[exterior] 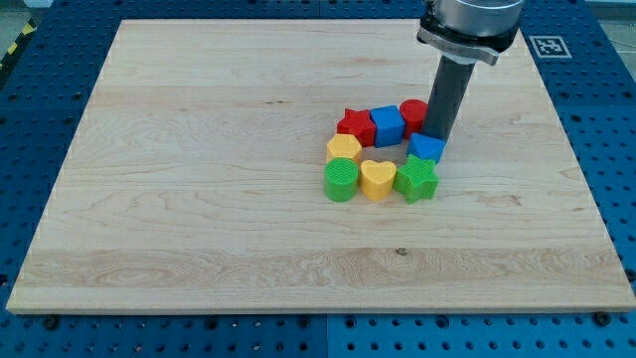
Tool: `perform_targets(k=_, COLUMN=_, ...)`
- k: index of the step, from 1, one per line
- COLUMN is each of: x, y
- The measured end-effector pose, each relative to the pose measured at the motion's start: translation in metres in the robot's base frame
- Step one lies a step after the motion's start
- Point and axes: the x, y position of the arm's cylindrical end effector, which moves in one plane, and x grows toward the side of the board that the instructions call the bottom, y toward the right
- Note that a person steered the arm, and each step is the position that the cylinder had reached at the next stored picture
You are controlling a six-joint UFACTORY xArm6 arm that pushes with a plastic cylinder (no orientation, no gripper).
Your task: Separate the red circle from the group of blocks
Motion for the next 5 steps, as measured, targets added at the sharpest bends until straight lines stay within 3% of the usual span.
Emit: perform_targets(k=5, x=-0.054, y=-0.014)
